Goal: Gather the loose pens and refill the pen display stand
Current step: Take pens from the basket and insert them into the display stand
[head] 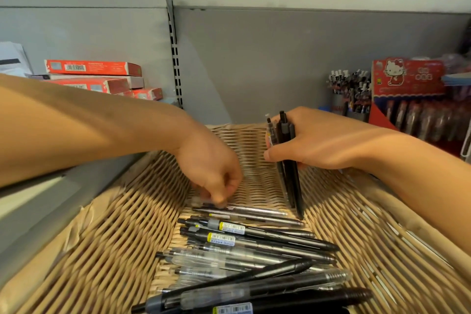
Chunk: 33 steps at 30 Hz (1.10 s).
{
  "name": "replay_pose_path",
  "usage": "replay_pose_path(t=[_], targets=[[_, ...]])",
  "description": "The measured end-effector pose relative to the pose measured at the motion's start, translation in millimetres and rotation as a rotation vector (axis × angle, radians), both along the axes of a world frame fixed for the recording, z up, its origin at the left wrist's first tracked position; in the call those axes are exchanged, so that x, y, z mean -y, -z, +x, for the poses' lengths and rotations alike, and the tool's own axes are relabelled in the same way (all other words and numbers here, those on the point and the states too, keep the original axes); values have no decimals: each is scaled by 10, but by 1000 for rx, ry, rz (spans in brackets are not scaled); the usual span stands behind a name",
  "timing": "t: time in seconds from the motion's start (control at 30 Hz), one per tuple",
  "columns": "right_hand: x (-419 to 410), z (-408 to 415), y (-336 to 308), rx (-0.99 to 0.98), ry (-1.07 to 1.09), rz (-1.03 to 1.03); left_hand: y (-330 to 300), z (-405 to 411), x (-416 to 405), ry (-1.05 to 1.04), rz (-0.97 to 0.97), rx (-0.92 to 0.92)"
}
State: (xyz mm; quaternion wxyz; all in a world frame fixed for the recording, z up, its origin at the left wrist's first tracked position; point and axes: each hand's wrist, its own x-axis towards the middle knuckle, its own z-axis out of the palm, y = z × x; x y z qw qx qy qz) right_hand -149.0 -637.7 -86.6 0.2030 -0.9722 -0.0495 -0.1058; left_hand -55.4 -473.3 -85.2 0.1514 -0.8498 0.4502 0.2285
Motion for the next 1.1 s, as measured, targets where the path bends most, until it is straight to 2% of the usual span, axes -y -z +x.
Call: replay_pose_path(t=[0.13,0.2,0.27,0.37,0.47,0.7,0.87,0.97,1.03,1.1], targets=[[3,5,4,5,10,-6,-49,75,-58,-111,-36,-29],[13,27,11,13,18,-5,-61,83,-70,-163,-114,-69],[25,53,13,23,22,7,-86,109,-52,-191,-301,-62],[30,62,19,46,32,6,-120,105,18,-245,-727,-30],[8,44,13,54,23,0,-168,31,59,-266,-1013,-151],[-14,41,1,17,-28,45,-188,-85,66,-223,-1134,-387],[26,60,21,18,5,121,-192,3,99,-290,-1253,-525],[24,63,21,27,27,171,-174,98,115,-353,-1177,-459],[16,51,10,74,22,149,-127,130,109,-352,-927,-335],[13,23,2,103,18,109,-62,115,71,-233,-551,-213]])
